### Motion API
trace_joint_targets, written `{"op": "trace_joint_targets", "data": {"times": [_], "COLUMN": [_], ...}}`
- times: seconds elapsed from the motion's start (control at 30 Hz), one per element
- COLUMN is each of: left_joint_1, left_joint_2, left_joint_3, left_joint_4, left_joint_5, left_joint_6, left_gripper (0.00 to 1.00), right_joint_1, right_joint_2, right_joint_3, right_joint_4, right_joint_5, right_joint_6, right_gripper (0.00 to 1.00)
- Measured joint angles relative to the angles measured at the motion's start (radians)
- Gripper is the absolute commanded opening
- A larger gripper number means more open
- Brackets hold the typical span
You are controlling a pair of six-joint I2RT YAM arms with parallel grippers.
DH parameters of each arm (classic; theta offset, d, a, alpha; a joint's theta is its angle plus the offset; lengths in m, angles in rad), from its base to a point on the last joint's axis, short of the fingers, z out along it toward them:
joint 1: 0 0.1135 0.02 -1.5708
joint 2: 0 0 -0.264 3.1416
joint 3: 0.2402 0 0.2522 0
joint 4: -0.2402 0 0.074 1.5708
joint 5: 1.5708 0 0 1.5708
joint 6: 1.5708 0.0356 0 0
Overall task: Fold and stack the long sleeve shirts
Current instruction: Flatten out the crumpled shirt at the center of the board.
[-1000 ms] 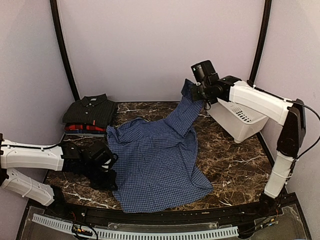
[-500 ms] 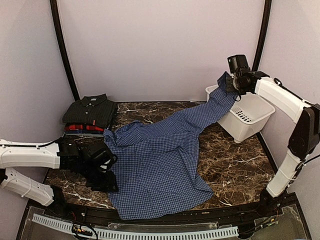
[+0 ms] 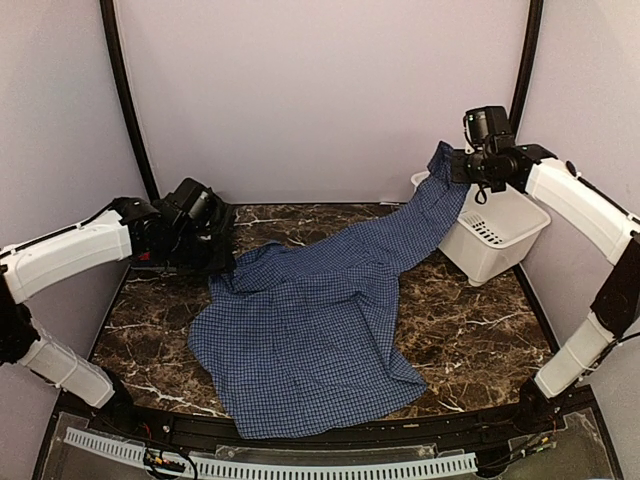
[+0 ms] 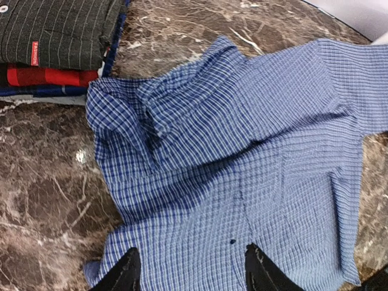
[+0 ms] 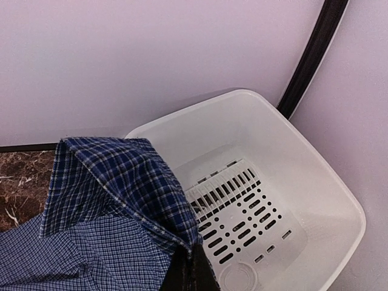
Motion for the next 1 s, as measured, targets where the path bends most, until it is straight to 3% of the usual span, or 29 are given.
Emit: {"op": "trace_joint_targets", "data": {"times": [0.23, 0.47, 0.77, 1.0], "left_joint_1": [0.127, 0.194, 0.203, 0.212], "left_joint_2": [0.259, 0.419, 0.538, 0.546], "left_joint_3": [0.063, 0.147, 0.173, 0.137], "left_joint_4": [0.131, 0.233, 0.291, 0.328], "left_joint_5": [0.002, 0.024, 0.038, 0.036], "left_joint_6": [0.085, 0.103, 0.074, 0.025], "left_gripper": [0.54, 0.51, 0.49, 0.56], "right_joint_1": [0.019, 0.052, 0.074, 0.074], "right_joint_2": [-0.055, -0.117, -0.128, -0.130], "right_joint_3": [-0.016, -0.019, -0.042, -0.058], "right_joint_4": [-0.004, -0.003, -0.004, -0.005], "right_joint_5": [-0.048, -0.074, -0.089, -0.093], "right_joint_6": [0.000, 0.003, 0.003, 0.003], "right_gripper": [0.00, 0.00, 0.00, 0.00]}}
